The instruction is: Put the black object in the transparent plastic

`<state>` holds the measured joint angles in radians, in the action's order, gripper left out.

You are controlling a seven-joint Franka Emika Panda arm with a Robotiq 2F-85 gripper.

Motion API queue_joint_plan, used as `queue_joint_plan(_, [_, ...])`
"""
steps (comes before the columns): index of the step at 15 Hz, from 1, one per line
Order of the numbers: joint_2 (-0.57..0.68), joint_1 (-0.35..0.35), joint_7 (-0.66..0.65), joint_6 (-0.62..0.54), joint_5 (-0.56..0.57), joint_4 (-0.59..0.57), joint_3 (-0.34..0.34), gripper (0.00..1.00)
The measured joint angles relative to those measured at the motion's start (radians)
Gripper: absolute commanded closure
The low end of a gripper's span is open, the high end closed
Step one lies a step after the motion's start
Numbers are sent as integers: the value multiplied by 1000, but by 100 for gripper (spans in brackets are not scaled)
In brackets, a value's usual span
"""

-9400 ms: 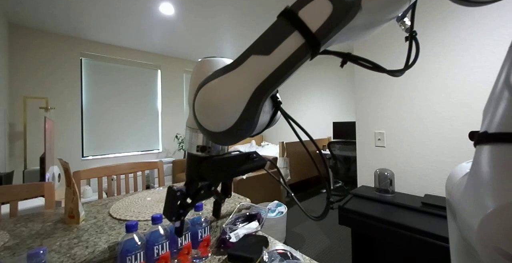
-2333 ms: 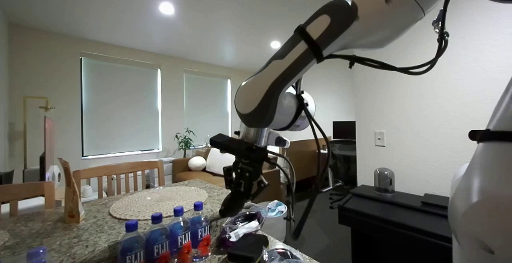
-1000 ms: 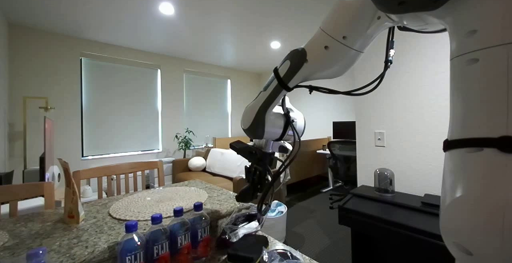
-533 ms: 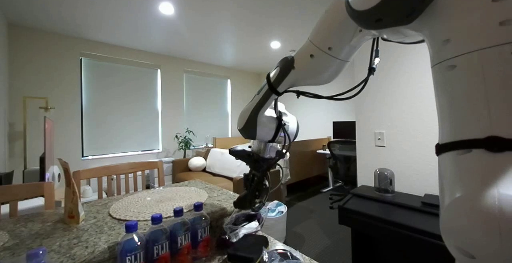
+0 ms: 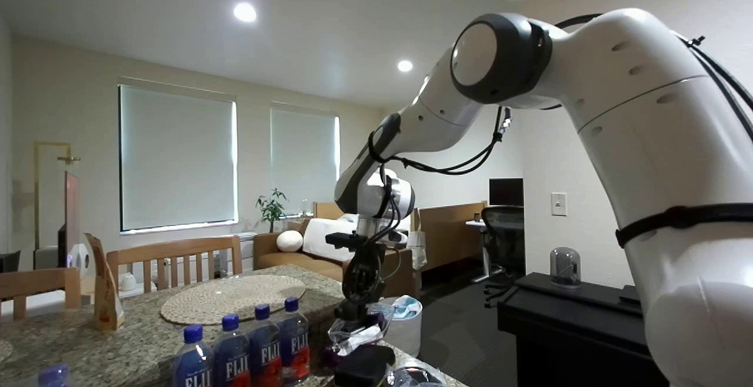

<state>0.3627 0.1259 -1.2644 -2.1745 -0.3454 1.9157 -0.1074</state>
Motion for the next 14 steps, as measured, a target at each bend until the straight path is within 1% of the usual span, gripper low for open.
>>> queue_joint_plan(3, [66,-4,-1,13,-13,-52,6,91])
queue_joint_plan(5, [88,-9,-11,-1,-15,-69,4,91])
queue_joint_plan(10, [88,-29,-58,-138,-15,-68,-6,91])
queue_joint_plan(14, [50,-45,-63,-165,-15,-45,-9,91])
